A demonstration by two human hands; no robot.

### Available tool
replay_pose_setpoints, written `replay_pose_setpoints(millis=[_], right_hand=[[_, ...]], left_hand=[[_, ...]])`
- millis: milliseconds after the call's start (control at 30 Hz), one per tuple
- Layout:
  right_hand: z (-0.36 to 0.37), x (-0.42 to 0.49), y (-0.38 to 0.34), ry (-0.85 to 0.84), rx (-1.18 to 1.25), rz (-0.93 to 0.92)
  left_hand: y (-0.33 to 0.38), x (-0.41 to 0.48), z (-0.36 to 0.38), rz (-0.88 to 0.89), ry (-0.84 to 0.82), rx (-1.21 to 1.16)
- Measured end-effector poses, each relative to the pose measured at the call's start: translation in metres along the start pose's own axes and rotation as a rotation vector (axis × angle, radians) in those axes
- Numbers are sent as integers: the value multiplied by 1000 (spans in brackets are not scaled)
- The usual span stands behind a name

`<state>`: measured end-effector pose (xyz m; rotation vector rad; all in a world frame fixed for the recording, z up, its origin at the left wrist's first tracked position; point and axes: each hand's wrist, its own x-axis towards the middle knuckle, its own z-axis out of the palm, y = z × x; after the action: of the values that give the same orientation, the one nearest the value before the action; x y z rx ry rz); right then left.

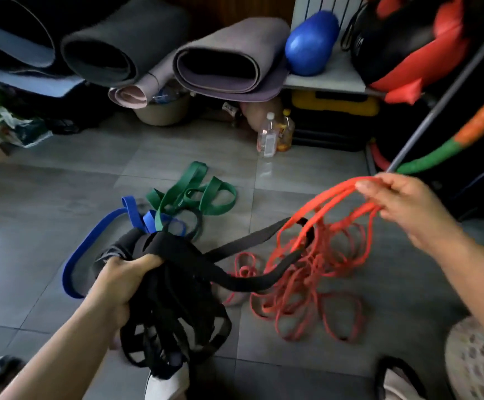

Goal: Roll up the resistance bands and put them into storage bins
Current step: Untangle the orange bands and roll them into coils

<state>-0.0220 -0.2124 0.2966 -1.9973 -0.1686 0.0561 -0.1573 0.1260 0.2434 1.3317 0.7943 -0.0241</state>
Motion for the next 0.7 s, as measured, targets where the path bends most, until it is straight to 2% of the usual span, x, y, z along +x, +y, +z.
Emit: replay_pose_setpoints(millis=[100,267,433,533,700], right_hand=[[-46,-23,-49,165,336,-43],[-102,-43,-87,331,445,-107],[-125,-51,-98,405,675,-132],[-121,-49,-85,445,658,-62],[-91,-49,-28,440,488,83]], left_hand=[[9,-8,7,57,8,-62],[2,-16,17,68,25,-64],[-9,-21,22,42,30,-74],[-16,-24,25,9,13,-55],[-9,-30,27,10,-8,-27]])
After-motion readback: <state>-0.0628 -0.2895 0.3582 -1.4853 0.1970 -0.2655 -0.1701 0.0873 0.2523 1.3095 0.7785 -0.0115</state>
